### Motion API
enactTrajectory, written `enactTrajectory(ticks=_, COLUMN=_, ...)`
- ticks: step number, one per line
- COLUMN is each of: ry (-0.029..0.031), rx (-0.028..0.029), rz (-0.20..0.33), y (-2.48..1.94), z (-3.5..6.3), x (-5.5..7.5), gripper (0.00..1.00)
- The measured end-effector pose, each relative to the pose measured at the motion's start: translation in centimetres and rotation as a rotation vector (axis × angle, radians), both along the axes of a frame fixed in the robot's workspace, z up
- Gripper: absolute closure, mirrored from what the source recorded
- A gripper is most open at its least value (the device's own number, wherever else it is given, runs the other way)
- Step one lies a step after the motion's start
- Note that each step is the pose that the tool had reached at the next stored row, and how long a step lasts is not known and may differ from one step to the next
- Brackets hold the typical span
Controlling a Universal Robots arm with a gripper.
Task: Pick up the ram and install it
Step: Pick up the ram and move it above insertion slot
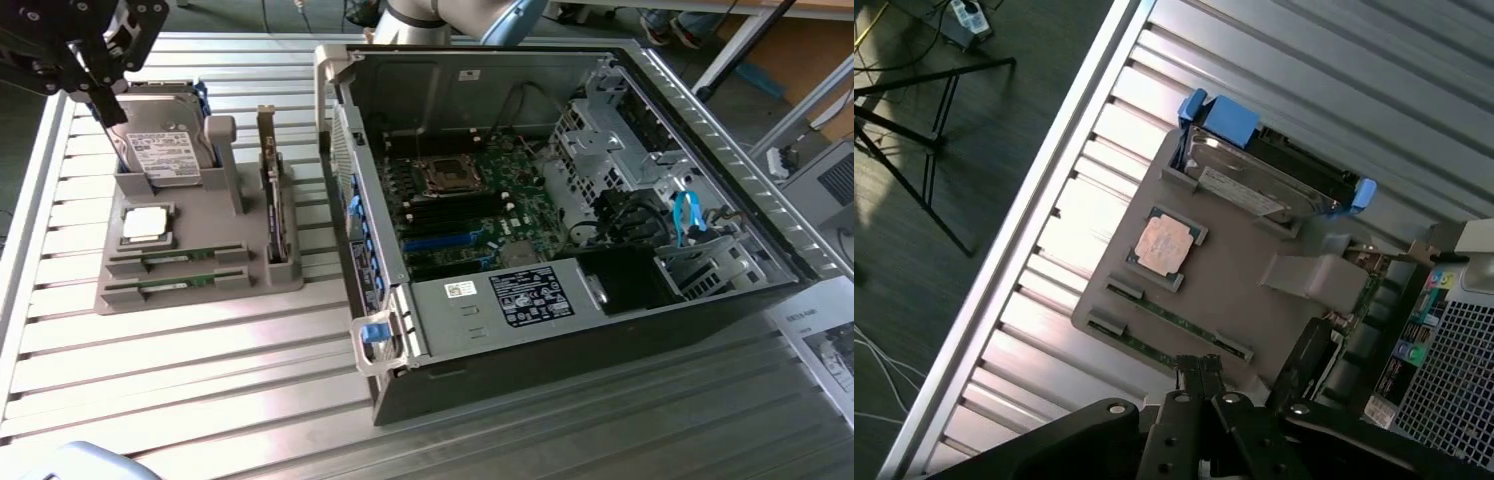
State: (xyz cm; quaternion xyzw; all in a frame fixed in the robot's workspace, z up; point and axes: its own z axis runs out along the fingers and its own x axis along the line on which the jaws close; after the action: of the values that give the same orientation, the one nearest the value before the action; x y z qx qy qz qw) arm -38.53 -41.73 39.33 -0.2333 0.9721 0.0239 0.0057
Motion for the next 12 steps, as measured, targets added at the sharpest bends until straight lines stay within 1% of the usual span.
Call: enactTrajectory(ticks=12, ry=0.0, rx=0.0, rz=0.151, y=0.0, z=0.0, x=0.0, gripper=0.9)
